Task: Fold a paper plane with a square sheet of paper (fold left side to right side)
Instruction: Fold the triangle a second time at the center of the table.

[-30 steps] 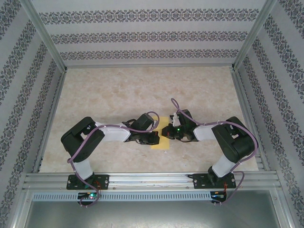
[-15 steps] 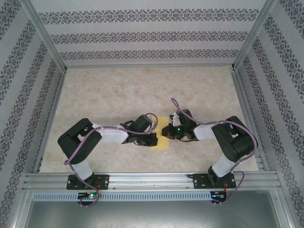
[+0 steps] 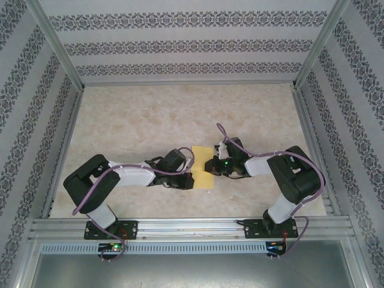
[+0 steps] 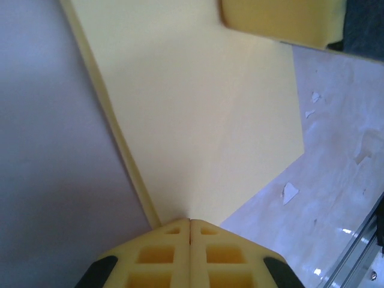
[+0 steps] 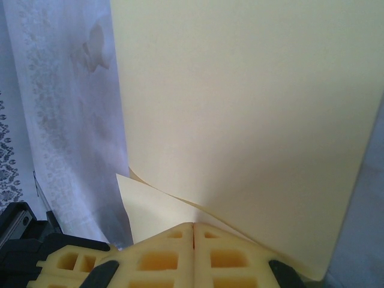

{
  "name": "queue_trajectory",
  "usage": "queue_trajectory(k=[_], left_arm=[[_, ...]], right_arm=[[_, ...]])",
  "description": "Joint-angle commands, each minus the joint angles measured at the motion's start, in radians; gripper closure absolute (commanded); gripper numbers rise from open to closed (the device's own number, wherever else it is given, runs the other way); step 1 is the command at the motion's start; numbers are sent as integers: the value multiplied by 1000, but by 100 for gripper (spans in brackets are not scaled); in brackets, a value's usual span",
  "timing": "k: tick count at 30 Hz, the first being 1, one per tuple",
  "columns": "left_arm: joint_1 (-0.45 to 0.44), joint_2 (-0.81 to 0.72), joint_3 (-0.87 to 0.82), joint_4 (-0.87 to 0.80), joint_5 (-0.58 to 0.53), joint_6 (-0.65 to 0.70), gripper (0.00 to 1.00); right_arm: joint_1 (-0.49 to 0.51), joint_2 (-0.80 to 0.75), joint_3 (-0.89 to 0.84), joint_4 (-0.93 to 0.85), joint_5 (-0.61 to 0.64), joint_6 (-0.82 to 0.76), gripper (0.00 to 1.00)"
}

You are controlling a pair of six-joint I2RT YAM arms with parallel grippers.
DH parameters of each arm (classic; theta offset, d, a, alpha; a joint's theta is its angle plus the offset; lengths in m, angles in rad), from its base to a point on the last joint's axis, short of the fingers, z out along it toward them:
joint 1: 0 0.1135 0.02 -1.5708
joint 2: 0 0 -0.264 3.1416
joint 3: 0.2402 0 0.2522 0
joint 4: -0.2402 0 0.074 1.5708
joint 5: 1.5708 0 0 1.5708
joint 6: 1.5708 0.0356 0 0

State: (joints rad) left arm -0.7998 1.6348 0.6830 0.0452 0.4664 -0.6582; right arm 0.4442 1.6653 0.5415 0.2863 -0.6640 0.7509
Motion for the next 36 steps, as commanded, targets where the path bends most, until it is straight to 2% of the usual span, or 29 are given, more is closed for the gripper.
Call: queue_trajectory(k=[1,9,12,18,23,28,36], left_arm=[[-15,-28,-51,-88,-30,6,100],[-13,-128,-81,-91,-74,-9,100],[-1,-188,-95,-62,-87,-35,88],[45,-249,-117,62,-68,-82,68],[82,-209,-71,139,-26,-73,56],[115,-119,-21,209,16,-80,53],[119,28,54,279,67,-78,54]], right_arm=[[-30,49,-34,-164,131,-48,100],[-26,3,-18,-142,79,-42,100],[-19,-58,0,-128,54,-21,100],[-33,-212,26,-172,73,-47,72],[-106,-346,-18,-229,98,-92,53],[-151,-443,-75,-265,81,-113,46],[-160,-492,-114,-286,54,-119,46]])
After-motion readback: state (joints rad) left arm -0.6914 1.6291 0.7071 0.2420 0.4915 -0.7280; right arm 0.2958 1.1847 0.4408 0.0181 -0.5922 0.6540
